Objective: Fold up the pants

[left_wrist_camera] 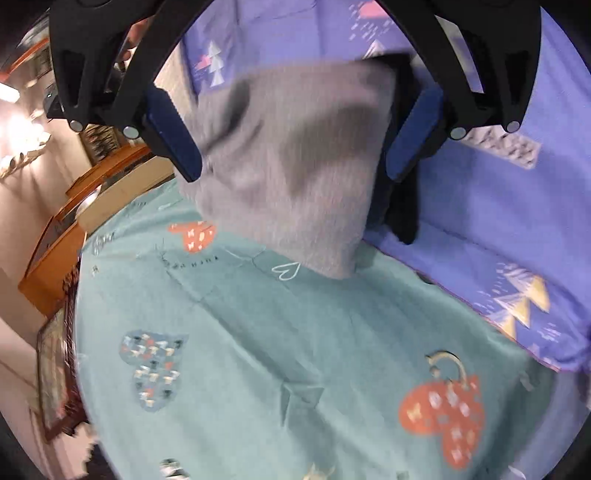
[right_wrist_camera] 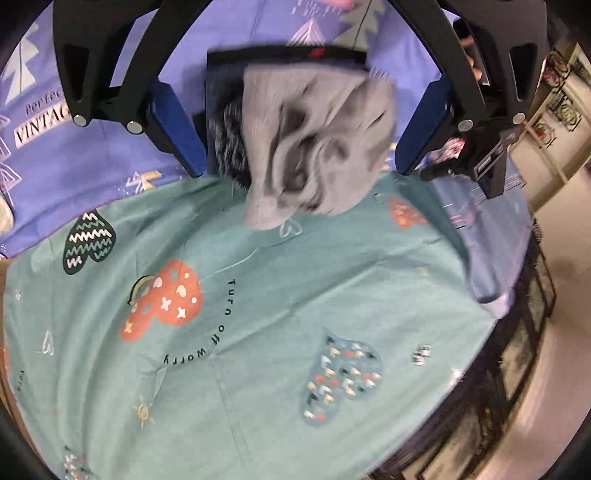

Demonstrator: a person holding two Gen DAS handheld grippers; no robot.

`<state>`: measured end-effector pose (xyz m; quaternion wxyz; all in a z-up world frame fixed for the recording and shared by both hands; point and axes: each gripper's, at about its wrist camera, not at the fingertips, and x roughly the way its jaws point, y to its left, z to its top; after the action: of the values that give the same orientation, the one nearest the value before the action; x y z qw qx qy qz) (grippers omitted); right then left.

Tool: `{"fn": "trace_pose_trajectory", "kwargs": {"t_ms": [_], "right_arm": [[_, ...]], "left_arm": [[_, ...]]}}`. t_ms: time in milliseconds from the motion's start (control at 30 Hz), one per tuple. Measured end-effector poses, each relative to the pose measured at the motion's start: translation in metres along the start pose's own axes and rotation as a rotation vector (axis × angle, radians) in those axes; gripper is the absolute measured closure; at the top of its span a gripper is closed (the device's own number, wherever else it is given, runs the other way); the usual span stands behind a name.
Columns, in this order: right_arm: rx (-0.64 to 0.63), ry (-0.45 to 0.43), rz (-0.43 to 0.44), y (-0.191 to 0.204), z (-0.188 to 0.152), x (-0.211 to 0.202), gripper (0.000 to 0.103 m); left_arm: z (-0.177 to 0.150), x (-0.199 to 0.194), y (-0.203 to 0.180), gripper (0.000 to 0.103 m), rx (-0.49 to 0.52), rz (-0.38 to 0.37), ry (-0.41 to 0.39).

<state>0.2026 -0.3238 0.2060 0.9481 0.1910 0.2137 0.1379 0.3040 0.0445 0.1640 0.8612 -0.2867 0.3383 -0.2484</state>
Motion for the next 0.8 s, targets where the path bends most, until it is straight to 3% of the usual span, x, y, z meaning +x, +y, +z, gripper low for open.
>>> {"fn": "trace_pose_trajectory", "kwargs": {"t_ms": [100, 233, 333, 433, 567, 733, 800], "right_arm": [[-0.073, 0.057, -0.058, 0.013, -0.055, -0.060, 0.001], [-0.186, 0.109, -0.179, 0.010, -0.166, -0.112, 0.001], [-0.172, 0.139, -0.198, 0.000, -0.235, -0.135, 0.001], [-0.154, 0.097, -0.243, -0.004, -0.277, -0.155, 0.001], [-0.144, 0.004, -0.251, 0.000, -0.303, -0.173, 0.001], [-0.283, -0.123, -0.384, 0.022, -0.307, -0.180, 0.001], [-0.296, -0.144, -0.372, 0.024, -0.307, -0.182, 0.001]], "left_arm": [[-0.061, -0.043, -0.003, 0.002, 0.124, 0.124, 0.003], [-0.197, -0.077, 0.017, 0.002, 0.258, 0.205, 0.102], [-0.268, -0.103, 0.022, 0.002, 0.365, 0.288, 0.055], [-0.319, -0.114, 0.014, 0.002, 0.527, 0.401, 0.001], [-0.338, -0.124, 0.006, 0.002, 0.598, 0.430, -0.085], [-0.338, -0.131, 0.001, 0.002, 0.574, 0.465, -0.158], [-0.338, -0.132, 0.003, 0.002, 0.559, 0.478, -0.177]]}}
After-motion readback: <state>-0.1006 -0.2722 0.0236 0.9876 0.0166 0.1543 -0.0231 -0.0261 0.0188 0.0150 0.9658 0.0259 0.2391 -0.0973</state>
